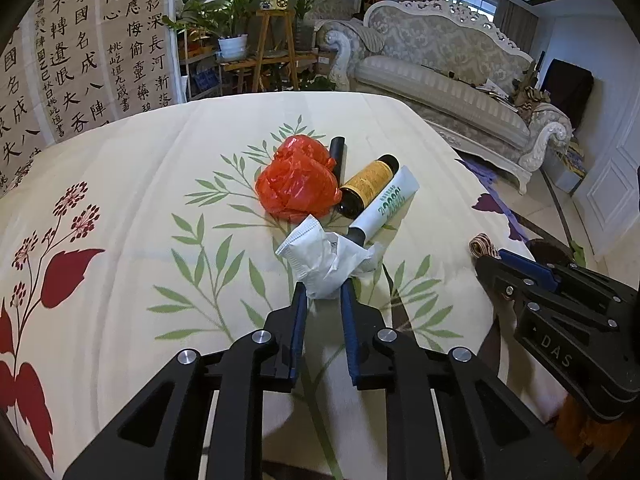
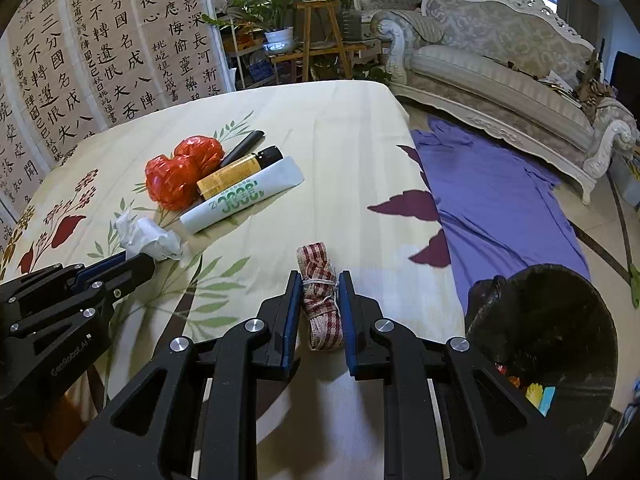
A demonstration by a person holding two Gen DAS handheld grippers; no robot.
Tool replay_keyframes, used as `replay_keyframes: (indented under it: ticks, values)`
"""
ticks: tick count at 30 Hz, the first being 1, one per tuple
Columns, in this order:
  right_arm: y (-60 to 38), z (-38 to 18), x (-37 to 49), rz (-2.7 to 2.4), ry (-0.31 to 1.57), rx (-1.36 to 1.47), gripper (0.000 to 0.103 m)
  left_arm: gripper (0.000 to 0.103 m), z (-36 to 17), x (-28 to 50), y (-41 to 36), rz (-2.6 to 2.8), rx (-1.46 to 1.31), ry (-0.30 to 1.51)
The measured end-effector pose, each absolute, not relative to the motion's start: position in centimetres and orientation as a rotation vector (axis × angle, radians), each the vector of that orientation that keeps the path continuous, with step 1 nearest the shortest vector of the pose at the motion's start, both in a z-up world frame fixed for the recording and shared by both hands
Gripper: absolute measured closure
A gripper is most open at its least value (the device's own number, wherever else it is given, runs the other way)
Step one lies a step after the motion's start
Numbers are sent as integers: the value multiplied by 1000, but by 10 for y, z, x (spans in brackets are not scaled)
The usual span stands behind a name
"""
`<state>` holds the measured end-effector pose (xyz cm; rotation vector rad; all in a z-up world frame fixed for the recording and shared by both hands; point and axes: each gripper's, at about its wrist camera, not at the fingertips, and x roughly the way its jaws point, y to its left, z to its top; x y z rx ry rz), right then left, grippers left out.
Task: Collect trash
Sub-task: 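Grasp the white tissue with the left tool while the right tool holds the ribbon, then carry the tissue and ribbon over the bin and open both tools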
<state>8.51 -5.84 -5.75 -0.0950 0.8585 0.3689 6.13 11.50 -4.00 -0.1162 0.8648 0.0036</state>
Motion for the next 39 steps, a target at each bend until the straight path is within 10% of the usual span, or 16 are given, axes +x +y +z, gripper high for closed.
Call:
replay_keyframes:
  ticks: [39]
  values:
    - [-189, -32, -1, 60, 767, 4, 85, 91, -8, 20, -1, -261, -31, 764]
